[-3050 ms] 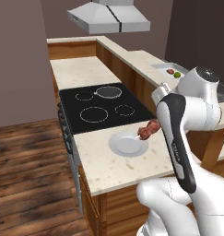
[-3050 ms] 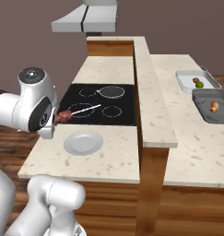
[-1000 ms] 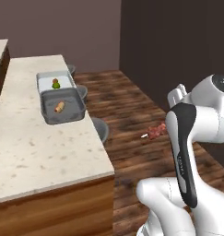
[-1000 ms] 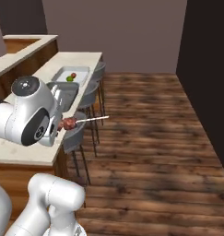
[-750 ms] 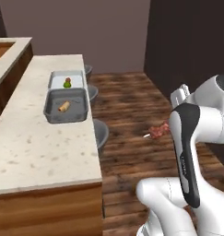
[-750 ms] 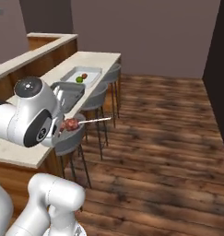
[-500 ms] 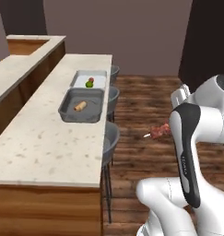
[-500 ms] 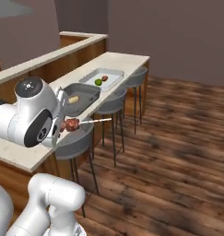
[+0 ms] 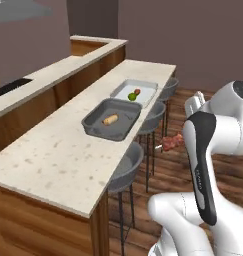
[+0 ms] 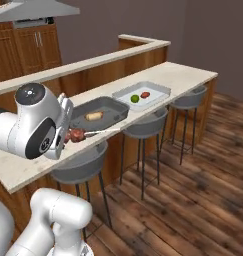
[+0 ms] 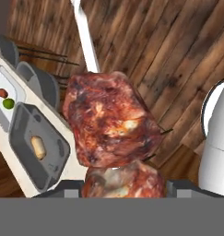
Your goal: Place the cold items (lime and sweet potato) from the fridge in one tupperware on the dining counter. Place the warm items (hot dog and kebab skewer) in the stove area in another tupperware.
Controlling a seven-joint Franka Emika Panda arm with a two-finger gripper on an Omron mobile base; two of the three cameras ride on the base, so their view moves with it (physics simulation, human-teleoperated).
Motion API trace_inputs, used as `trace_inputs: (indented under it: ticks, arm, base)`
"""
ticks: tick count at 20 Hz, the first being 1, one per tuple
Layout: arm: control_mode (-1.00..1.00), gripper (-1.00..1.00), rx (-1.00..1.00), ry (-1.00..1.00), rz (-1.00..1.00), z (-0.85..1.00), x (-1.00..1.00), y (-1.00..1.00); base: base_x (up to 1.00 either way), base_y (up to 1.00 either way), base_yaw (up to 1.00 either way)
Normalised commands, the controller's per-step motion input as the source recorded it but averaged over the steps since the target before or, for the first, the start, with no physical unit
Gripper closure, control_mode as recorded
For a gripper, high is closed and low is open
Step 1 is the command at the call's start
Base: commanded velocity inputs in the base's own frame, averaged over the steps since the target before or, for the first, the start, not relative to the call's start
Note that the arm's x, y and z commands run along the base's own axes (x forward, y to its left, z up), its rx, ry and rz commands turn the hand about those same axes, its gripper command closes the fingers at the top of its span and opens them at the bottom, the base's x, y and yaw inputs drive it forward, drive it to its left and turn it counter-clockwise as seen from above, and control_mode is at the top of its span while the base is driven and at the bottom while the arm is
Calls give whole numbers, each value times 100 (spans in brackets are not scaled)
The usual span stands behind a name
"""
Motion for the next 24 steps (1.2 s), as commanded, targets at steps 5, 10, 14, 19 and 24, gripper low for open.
trace_inputs:
  ticks: [5,10,14,19,24]
  arm:
    - [100,100,0,0,0,0,0,0]
    - [100,100,0,0,0,0,0,0]
    - [100,100,0,0,0,0,0,0]
    - [100,100,0,0,0,0,0,0]
    - [100,100,0,0,0,0,0,0]
  base:
    - [35,-83,50]
    - [33,-81,50]
    - [36,-77,53]
    - [46,-70,53]
    - [63,-62,56]
